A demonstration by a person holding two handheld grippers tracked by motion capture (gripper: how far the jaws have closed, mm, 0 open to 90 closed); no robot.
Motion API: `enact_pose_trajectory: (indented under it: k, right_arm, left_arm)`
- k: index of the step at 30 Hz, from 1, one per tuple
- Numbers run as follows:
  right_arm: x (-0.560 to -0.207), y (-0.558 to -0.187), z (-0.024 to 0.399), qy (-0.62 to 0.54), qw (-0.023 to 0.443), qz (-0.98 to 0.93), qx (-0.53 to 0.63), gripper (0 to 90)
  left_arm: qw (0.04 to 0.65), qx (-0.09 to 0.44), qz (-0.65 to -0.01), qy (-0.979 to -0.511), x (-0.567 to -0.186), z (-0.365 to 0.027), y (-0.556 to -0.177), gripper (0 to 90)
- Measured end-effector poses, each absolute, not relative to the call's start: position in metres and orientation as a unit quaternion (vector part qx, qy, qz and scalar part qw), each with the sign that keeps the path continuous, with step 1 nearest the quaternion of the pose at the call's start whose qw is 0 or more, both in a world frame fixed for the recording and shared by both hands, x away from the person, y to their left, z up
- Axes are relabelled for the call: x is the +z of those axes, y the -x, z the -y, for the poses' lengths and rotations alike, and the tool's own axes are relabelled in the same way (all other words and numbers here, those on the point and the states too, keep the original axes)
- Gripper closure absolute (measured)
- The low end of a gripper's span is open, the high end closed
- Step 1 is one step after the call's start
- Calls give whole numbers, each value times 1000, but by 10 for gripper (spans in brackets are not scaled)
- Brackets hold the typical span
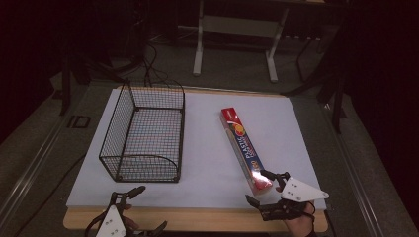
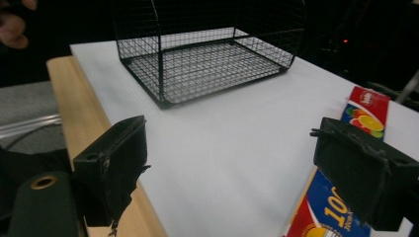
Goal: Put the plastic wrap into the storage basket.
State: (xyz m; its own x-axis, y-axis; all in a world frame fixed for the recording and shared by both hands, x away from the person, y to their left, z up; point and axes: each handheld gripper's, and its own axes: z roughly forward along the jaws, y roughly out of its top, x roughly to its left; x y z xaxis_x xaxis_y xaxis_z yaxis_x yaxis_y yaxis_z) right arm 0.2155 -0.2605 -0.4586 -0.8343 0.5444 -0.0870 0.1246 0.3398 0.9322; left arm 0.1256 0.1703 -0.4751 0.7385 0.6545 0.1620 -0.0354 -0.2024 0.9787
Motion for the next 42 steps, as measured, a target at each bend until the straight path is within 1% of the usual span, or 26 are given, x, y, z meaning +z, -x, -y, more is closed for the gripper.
enact_pose_trajectory:
  k: [1,2,9,16,18,22,24,32,37,42]
  right_arm:
    - [-459,-215,261,-215,200,-794,533,129]
    - [-458,-215,262,-213,192,-795,535,129]
    - [-459,-211,259,-210,200,-803,521,135]
    - [-456,-213,257,-216,178,-810,514,134]
    - [-456,-213,253,-208,190,-816,504,134]
    - [-454,-214,250,-205,189,-821,499,130]
    - [-452,-216,249,-205,198,-820,496,130]
    - [-449,-230,248,-216,199,-827,480,141]
    - [-442,-240,243,-221,224,-824,472,149]
    - [-436,-249,241,-229,239,-816,474,148]
  left_arm:
    - [594,291,-215,-719,-475,-170,-126,3]
    - [594,291,-214,-719,-475,-170,-126,3]
    - [590,290,-205,-725,-474,-168,-126,3]
    - [590,282,-197,-730,-476,-166,-126,3]
    - [590,278,-196,-732,-477,-164,-126,3]
    - [590,274,-192,-735,-479,-163,-126,3]
    - [590,276,-192,-734,-479,-162,-126,3]
    - [591,276,-192,-733,-479,-160,-129,3]
    - [592,277,-194,-731,-479,-161,-129,3]
    - [593,275,-193,-732,-479,-161,-129,3]
